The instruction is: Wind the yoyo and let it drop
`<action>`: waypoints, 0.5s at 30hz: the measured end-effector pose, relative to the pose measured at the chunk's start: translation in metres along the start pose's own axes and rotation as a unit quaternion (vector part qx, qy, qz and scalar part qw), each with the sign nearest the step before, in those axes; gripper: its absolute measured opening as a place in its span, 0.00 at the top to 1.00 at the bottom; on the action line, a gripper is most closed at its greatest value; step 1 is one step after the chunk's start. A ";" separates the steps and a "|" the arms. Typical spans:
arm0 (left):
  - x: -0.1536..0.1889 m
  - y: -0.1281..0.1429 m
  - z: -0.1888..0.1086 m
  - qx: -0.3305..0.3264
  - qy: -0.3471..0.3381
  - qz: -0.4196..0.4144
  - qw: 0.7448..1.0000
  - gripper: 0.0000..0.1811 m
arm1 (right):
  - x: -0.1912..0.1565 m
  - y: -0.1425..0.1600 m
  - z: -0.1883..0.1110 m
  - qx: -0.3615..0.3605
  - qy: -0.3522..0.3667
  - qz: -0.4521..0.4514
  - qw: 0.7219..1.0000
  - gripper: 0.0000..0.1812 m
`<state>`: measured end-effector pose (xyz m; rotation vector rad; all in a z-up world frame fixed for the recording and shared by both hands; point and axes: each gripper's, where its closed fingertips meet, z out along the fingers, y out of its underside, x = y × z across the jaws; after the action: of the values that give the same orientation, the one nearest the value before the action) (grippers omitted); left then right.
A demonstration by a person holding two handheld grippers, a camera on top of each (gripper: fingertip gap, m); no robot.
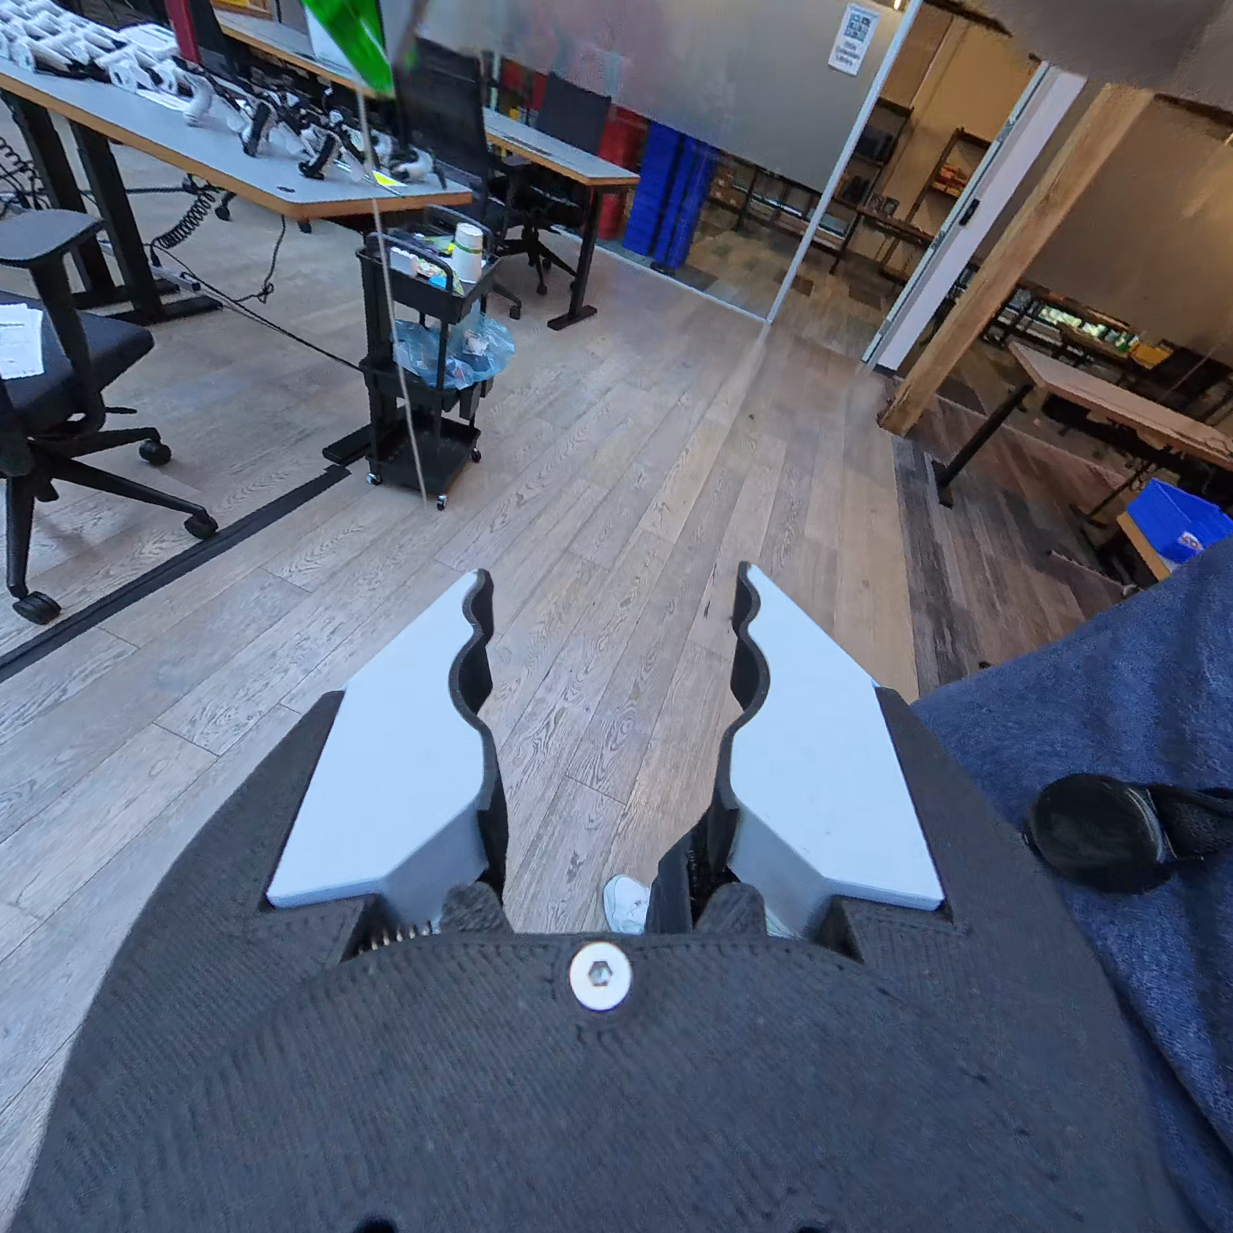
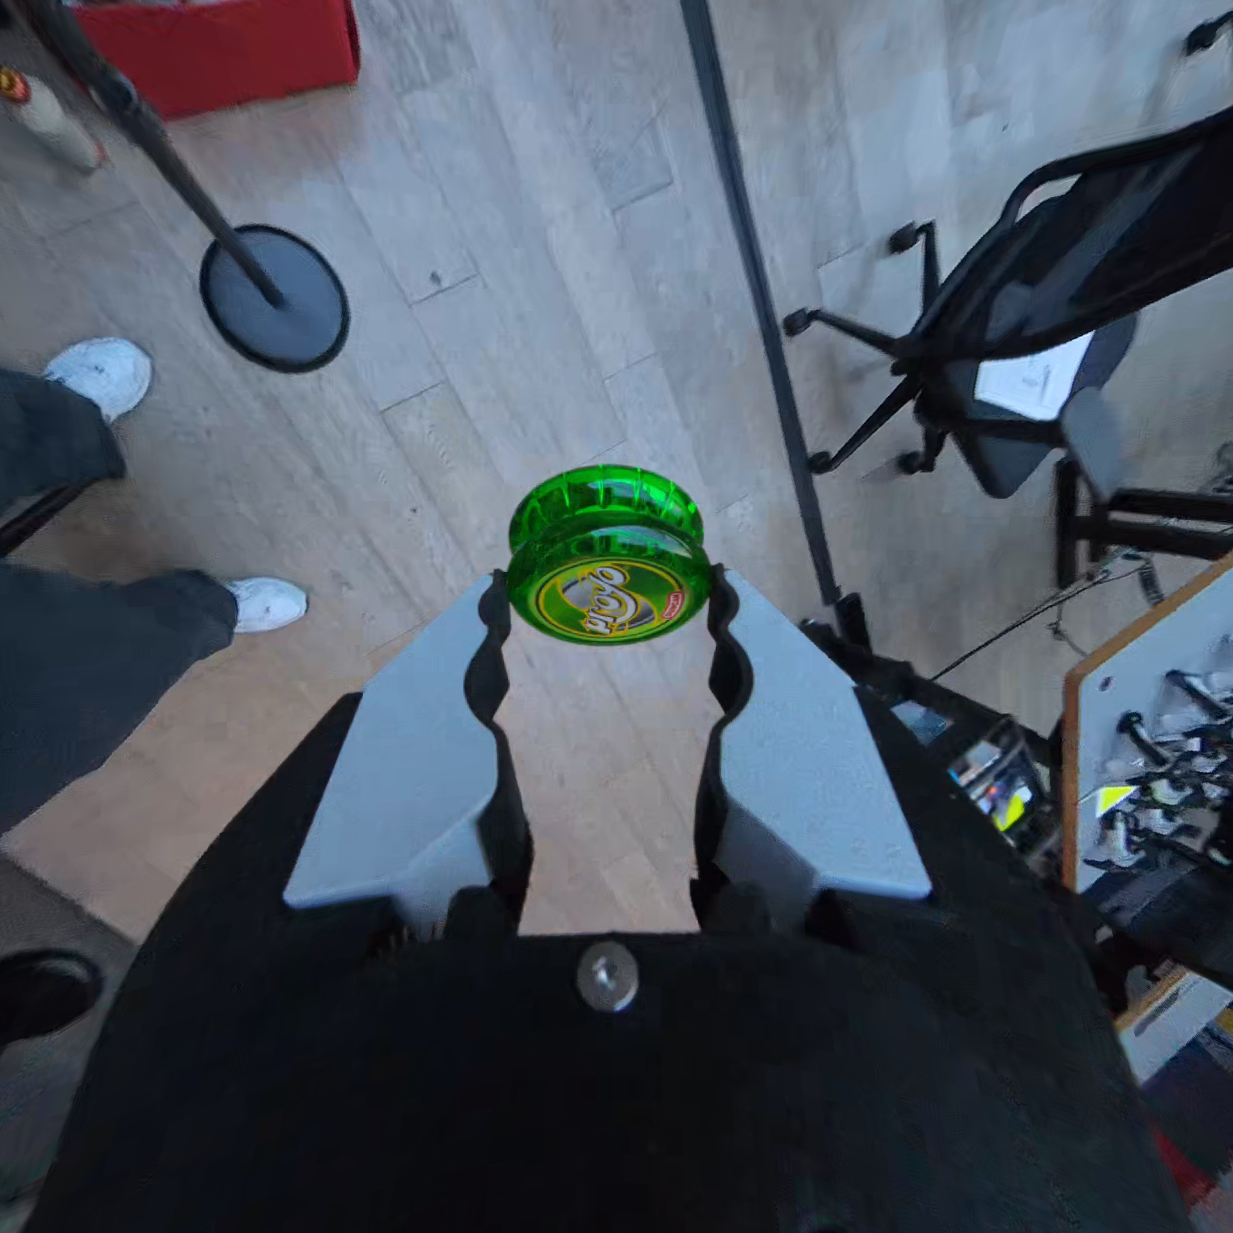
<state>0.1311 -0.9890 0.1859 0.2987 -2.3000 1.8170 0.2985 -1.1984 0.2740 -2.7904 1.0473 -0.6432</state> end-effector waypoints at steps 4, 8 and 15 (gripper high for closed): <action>-0.002 -0.011 -0.007 0.020 -0.007 -0.002 1.000 0.61 | 0.045 -0.083 -0.064 0.135 0.066 -0.010 0.989 0.67; 0.002 -0.020 -0.003 0.020 -0.015 0.018 1.000 0.61 | 0.064 -0.148 -0.140 0.190 0.123 -0.058 0.972 0.67; 0.039 -0.033 0.034 0.022 0.039 0.043 0.998 0.61 | 0.011 -0.231 -0.296 0.241 0.178 -0.252 0.920 0.67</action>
<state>0.1022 -1.0314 0.2193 0.1356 -2.2545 1.8875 0.3229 -1.0126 0.5996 -2.5277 0.1248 -1.2963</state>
